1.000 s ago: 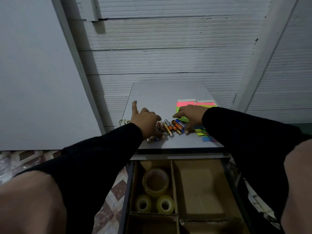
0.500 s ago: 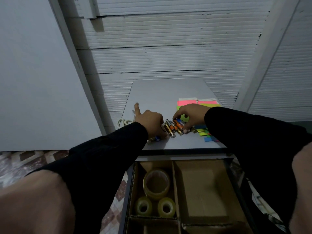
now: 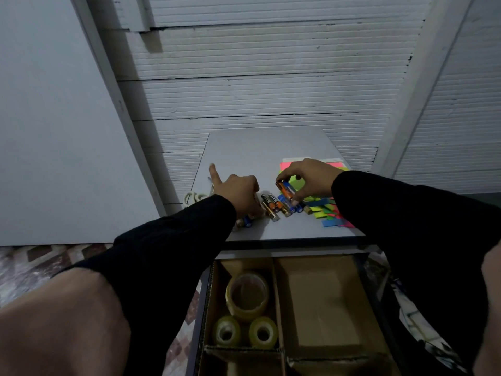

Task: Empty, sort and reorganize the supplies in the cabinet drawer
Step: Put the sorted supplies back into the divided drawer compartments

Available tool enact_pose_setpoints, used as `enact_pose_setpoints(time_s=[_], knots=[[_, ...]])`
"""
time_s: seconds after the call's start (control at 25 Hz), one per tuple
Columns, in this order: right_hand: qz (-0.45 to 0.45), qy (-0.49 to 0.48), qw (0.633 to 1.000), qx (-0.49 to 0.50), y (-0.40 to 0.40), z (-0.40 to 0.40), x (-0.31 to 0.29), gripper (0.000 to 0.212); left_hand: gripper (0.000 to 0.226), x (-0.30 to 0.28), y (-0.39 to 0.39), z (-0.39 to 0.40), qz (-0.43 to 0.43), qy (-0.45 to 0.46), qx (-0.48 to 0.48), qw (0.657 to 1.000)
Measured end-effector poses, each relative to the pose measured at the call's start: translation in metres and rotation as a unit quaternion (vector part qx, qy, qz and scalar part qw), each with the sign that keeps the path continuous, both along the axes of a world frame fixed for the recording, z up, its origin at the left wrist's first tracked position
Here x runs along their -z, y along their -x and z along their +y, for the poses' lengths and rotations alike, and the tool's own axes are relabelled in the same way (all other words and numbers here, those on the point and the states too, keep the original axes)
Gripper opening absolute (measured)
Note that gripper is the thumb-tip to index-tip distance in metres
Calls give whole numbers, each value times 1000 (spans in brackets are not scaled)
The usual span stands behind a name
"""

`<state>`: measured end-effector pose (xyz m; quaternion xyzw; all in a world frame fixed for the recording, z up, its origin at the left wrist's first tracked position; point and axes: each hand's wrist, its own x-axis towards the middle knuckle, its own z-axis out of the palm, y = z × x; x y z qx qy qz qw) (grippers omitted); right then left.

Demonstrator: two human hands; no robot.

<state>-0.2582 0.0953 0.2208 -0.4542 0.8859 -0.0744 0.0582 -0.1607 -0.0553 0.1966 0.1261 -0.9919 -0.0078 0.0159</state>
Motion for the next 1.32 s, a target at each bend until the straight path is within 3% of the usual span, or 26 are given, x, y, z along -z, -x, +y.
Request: enact_pose_setpoints(time_s=[0.4, 0.68, 1.32], knots=[[32, 5, 999, 13, -21, 10, -19, 60, 56, -23, -20, 11, 50, -20, 13, 998], [12, -5, 1000, 10, -77, 19, -27, 60, 56, -27, -82, 24, 70, -70, 44, 994], [-45, -129, 991, -12, -231, 36, 47, 57, 55, 25, -239, 45, 7, -111, 21, 994]])
